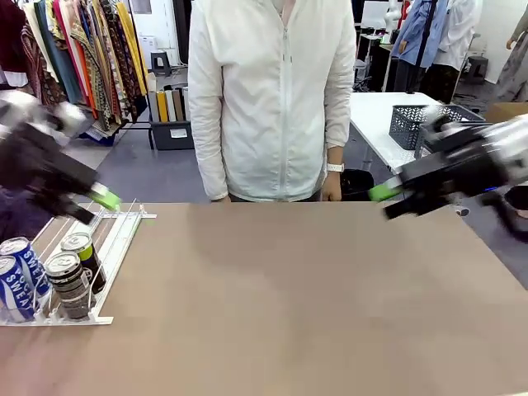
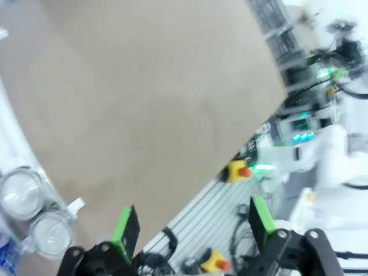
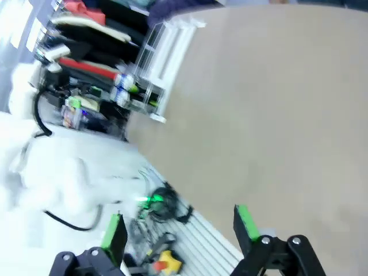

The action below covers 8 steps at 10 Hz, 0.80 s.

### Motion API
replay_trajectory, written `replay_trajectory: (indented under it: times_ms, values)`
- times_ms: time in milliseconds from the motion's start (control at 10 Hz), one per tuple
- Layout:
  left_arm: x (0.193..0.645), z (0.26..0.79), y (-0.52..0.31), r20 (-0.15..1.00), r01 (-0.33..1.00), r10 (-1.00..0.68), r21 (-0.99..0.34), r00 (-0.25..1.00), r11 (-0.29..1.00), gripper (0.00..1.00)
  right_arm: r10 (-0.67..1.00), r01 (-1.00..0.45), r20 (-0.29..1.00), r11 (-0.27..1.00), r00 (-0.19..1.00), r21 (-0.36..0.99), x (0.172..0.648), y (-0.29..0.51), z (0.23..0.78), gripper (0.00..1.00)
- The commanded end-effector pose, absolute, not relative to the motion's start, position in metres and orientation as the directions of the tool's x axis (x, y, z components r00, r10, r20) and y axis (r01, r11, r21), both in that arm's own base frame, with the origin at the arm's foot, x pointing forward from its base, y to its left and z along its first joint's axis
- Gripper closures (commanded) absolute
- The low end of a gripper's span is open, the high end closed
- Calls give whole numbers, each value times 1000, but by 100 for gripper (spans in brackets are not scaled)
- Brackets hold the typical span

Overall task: Retrieve and store the cans from the dispenser.
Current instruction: Pick up one can from the Automatic Can Dispenser and place it in the middle of the table.

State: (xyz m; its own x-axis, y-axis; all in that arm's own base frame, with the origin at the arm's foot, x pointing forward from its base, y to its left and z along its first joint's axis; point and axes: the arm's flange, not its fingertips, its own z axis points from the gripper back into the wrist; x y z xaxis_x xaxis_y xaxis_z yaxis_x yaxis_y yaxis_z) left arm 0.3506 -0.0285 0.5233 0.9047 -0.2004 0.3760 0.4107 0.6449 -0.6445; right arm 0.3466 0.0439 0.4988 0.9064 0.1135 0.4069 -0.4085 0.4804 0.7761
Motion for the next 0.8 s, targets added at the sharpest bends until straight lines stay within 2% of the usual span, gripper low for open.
replay_trajectory:
  times_ms: [0, 200, 400, 600, 700]
  values:
    - [343, 527, 70, 445, 378, 44, -805, 894, 458, 0, -111, -359, 430, 392, 896, 847, 328, -37, 493, 0]
    - [315, 493, 162, 418, 322, 322, -894, 850, 310, 0, -393, -306, 416, 312, 820, 899, 291, -117, 473, 0]
    - [289, 454, 218, 372, 301, 505, -928, 778, 219, 0, -555, -295, 400, 271, 730, 916, 257, -157, 454, 0]
    - [267, 436, 242, 373, 281, 591, -928, 715, 245, 0, -601, -264, 394, 296, 696, 918, 248, -164, 446, 0]
    - [265, 450, 239, 344, 257, 550, -938, 761, 232, 0, -587, -235, 358, 278, 726, 931, 266, -205, 475, 0]
